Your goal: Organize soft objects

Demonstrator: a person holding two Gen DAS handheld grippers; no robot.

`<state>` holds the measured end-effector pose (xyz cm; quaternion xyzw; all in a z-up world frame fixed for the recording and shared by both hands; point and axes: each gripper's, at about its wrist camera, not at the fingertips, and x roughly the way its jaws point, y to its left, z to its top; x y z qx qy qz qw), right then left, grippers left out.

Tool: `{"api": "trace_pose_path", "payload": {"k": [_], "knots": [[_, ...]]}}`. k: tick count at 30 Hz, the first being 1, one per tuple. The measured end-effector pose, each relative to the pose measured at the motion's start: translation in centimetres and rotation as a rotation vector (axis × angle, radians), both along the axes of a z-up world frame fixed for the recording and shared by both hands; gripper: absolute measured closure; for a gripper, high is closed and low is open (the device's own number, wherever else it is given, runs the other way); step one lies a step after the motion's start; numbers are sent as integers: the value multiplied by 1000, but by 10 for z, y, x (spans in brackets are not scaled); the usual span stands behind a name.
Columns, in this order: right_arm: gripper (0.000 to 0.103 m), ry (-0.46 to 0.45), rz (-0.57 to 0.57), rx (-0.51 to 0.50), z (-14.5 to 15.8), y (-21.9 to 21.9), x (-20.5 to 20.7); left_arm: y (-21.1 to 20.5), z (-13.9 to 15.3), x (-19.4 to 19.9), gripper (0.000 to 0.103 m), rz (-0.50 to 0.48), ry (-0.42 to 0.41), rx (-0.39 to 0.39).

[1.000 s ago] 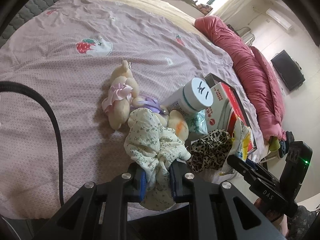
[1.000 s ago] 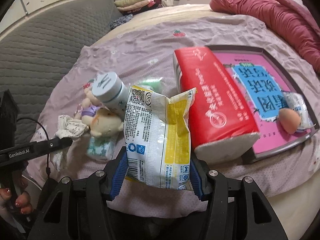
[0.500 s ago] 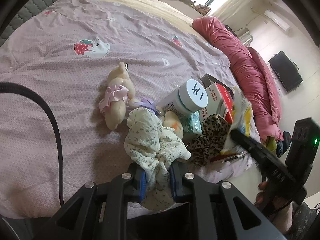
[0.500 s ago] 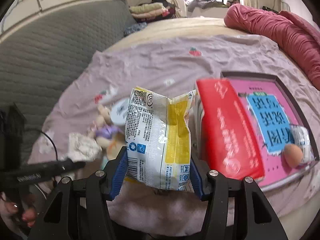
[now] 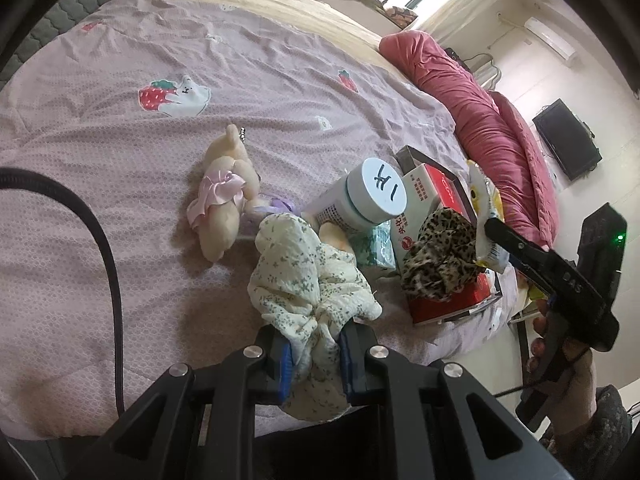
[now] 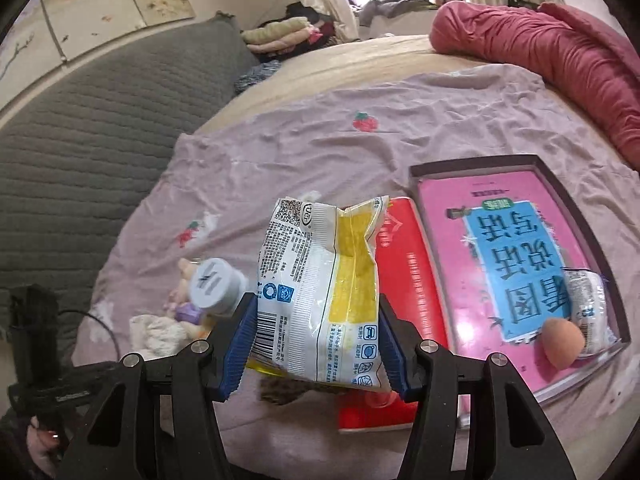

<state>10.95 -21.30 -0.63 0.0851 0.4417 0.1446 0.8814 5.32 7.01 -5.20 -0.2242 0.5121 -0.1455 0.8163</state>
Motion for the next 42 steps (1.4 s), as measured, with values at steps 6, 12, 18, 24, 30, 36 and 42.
{"api": "trace_pose_path", "payload": {"k": [6,12,18,24,30,36,42], "knots": [[44,6,-17,-41,-10,-12,0,-3,-2,3,84,-9,7,3],[41,-2,-27,-103,-17,-16,-3,-9,0,4,84,-24,9,7],[41,-40,-6,-186,-16,-11,-6,-17,9,6,84,-44,-3,6],[43,-35,-30,-113,-17,-31,-5,-33,29,10,84,-80,-43,5],[45,-34,-57,-70,-17,-50,-3,-56,49,19,84,-120,-78,7],[45,-52,-85,-77,-13,-67,-3,-88,61,32,84,-171,-100,16],[45,-57,-129,-78,-15,-90,-2,-128,69,46,84,-222,-107,12]]}}
